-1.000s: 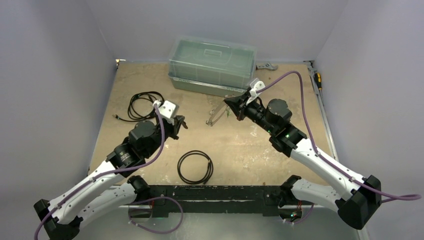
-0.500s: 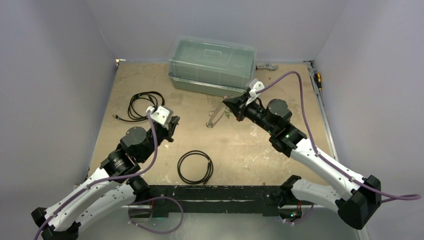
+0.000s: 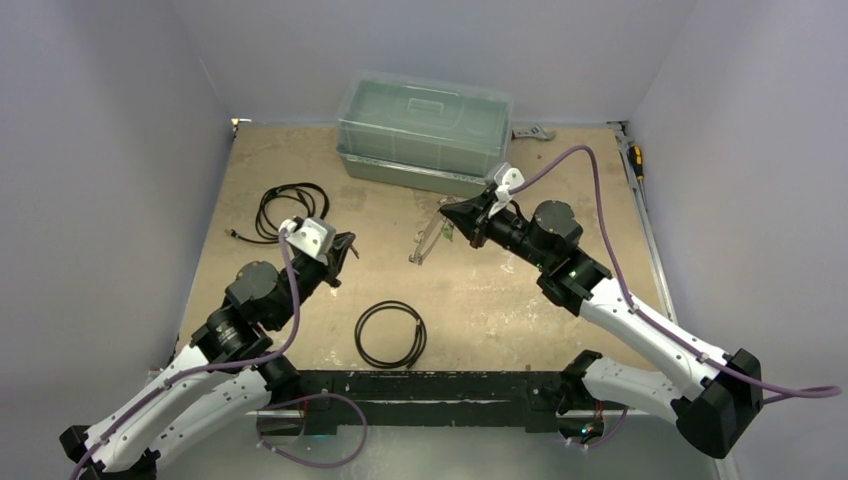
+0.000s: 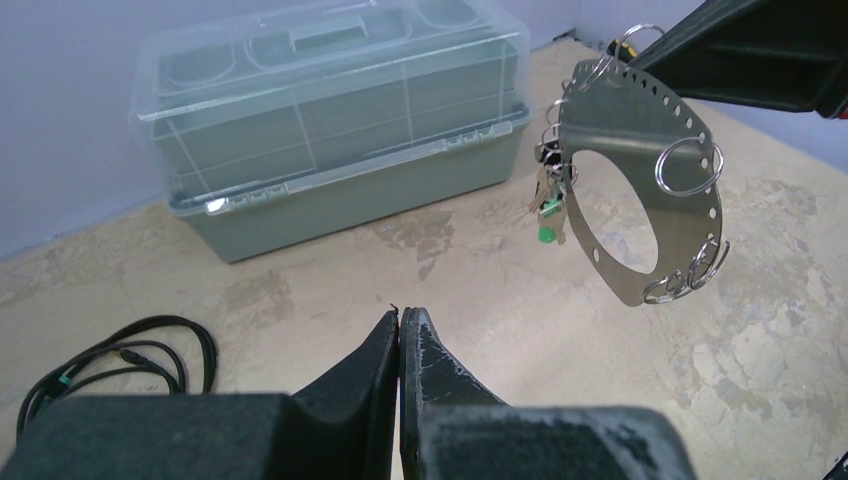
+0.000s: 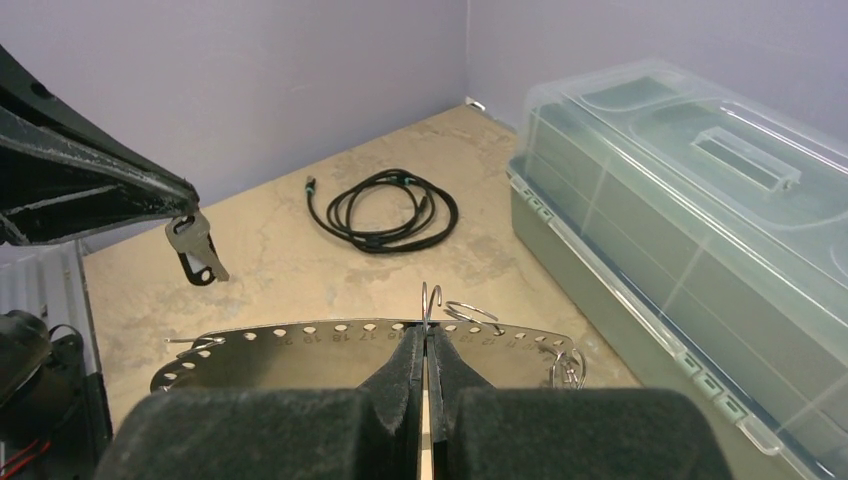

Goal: Put the keys on the keyring

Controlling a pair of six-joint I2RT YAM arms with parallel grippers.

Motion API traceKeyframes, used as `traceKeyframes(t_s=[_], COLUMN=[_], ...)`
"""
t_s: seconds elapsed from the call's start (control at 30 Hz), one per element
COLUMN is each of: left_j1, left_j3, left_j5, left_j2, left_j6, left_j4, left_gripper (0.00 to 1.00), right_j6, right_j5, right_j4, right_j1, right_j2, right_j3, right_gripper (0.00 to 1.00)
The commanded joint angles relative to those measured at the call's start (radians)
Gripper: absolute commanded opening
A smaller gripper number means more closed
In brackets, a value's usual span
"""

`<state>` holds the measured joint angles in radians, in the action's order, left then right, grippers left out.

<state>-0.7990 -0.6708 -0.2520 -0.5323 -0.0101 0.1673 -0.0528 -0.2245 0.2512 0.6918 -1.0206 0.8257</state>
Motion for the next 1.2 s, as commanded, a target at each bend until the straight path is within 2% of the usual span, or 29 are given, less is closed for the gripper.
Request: traceKeyframes(t_s=[0.0, 0.27, 0.7, 0.83, 1.17], left_j1=[0.003, 0.003, 0.003, 0.003, 0.003], left_j3=[0.011, -0.024, -0.03, -0.034, -0.016], left_j5=[0.027, 0.097, 0.259, 0.342, 0.659], left_j2=[0.031, 0.057, 0.128, 0.125, 0.112], left_j6=[0.045, 0.113, 0.177, 0.186, 0.241], left_j4=[-0.056, 0.016, 0.04, 0.046, 0.027], left_gripper=[0.0, 0.0, 0.0, 0.0, 0.0], right_j6=[0.026, 0.047, 0.166, 0.194, 0.26], right_j5=[-0.07, -0.152, -0.333, -0.394, -0.503], right_j4=[0.088, 0.092, 0.062, 0.028, -0.068], right_j1=[0.014, 0.051, 0.129, 0.148, 0.198], right_j2=[0.014, 0.013, 0.004, -0.014, -0.051], right_j3=[0.003, 0.003, 0.013, 0.031, 0.079], right_gripper=[0.0, 0.0, 0.0, 0.0, 0.0])
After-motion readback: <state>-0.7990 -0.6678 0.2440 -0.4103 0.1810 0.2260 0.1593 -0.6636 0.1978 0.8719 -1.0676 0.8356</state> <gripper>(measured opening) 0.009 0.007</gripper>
